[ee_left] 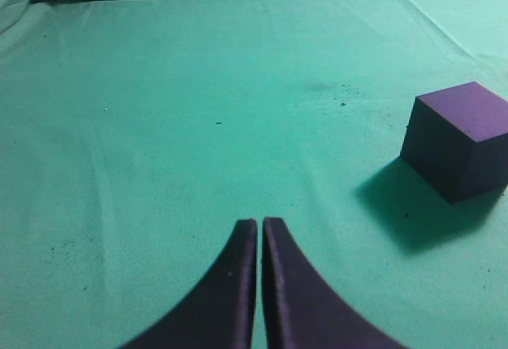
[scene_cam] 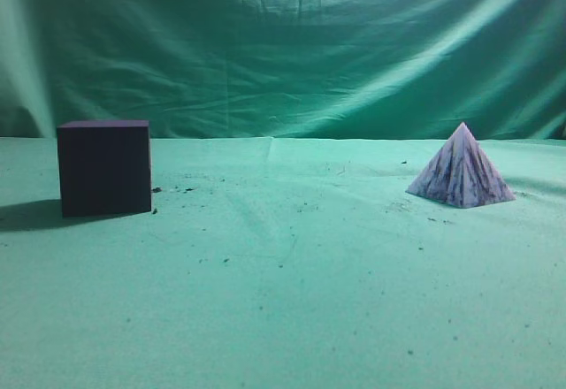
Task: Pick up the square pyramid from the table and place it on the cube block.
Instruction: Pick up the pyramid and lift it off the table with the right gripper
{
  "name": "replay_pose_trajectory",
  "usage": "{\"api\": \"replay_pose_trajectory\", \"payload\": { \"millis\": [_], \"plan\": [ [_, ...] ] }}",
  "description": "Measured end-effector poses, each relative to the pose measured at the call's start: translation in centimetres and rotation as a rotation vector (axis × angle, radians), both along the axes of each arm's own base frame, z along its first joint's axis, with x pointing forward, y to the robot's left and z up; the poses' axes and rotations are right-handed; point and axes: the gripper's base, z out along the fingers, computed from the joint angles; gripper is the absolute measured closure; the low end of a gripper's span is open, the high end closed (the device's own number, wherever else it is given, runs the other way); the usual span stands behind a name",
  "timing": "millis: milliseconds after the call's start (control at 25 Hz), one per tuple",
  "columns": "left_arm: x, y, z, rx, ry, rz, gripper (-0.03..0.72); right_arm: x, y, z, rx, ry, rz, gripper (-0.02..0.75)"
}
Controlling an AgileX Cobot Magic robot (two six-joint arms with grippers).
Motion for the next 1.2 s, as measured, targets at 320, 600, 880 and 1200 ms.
{"api": "replay_pose_trajectory", "payload": {
  "millis": [320,600,880,1200],
  "plan": [
    [0.0,0.0,0.0,0.000,0.000,0.000,0.688,0.1,0.0,0.3,0.000,-0.034,-0.002,0.738],
    [0.0,0.0,0.0,0.000,0.000,0.000,0.688,0.2,-0.4,5.3,0.208,-0.479,-0.055,0.738],
    [0.0,0.0,0.0,0.000,0.000,0.000,0.688,0.4,0.6,13.1,0.151,-0.151,0.037,0.738],
    [0.0,0.0,0.0,0.000,0.000,0.000,0.688,3.9,2.2,15.6,-0.109,0.233,0.275,0.738]
  ]
}}
